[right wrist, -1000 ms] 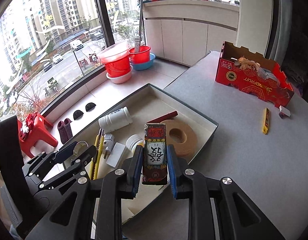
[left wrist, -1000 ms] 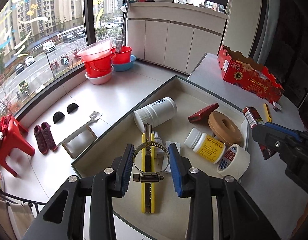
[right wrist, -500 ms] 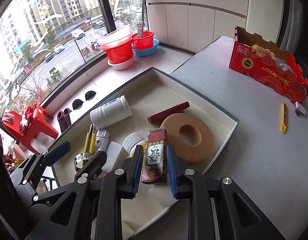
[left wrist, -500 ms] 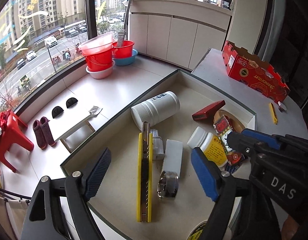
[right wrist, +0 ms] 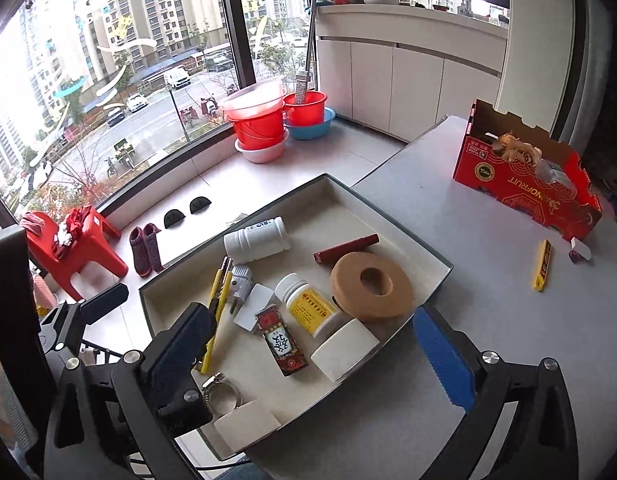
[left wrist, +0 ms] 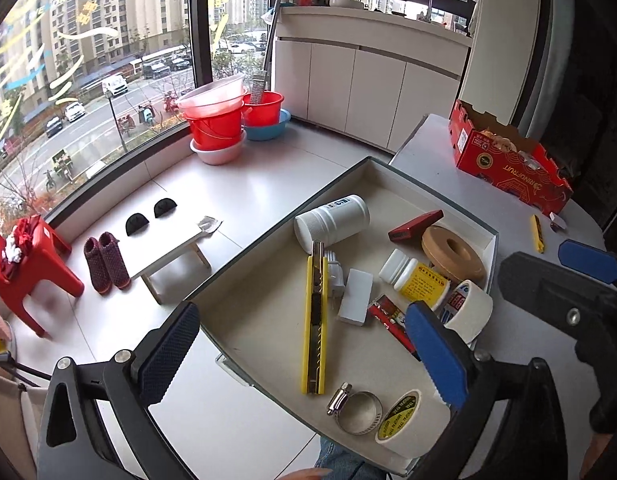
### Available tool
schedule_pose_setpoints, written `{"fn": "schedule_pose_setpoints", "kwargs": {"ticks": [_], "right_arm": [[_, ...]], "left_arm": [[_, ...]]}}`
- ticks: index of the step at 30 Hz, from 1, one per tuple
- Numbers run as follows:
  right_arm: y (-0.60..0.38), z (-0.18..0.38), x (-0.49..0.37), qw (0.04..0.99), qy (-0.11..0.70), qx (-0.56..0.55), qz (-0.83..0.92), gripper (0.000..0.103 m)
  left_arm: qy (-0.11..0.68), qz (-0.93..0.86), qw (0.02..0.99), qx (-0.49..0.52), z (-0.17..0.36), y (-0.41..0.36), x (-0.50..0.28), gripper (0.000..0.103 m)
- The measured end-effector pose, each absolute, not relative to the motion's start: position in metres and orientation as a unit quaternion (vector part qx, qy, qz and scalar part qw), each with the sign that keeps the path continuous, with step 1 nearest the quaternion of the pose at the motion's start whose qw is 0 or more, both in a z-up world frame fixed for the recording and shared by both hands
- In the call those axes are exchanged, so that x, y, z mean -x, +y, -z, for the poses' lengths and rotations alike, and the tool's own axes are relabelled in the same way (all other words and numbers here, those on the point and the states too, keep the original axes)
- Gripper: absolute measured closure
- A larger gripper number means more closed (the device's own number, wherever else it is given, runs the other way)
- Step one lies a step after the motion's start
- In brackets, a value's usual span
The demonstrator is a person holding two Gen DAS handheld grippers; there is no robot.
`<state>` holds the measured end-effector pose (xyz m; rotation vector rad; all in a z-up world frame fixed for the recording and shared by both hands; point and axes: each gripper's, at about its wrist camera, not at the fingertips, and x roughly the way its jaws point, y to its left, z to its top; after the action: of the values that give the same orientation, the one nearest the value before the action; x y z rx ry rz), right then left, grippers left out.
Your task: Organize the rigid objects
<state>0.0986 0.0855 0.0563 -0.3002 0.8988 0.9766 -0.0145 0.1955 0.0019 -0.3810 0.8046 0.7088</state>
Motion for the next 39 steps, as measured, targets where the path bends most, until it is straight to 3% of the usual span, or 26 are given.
{"fn": "schedule_pose_setpoints", "kwargs": {"ticks": [7,39], "right_arm": [[0.079,-0.05,-0.096,0.753,0.464,0.131,-0.448,0.0],[0.075,-0.051,-0.085,0.757,0.464,0.173,-0.426,0.0]], "left_arm": [[0.388,-0.346,0.824,0.225,0.0,0.187,0.03,0.0],[0.405,-0.359,0.819,0.19,-0.004,0.172,0.03,0.001]]}}
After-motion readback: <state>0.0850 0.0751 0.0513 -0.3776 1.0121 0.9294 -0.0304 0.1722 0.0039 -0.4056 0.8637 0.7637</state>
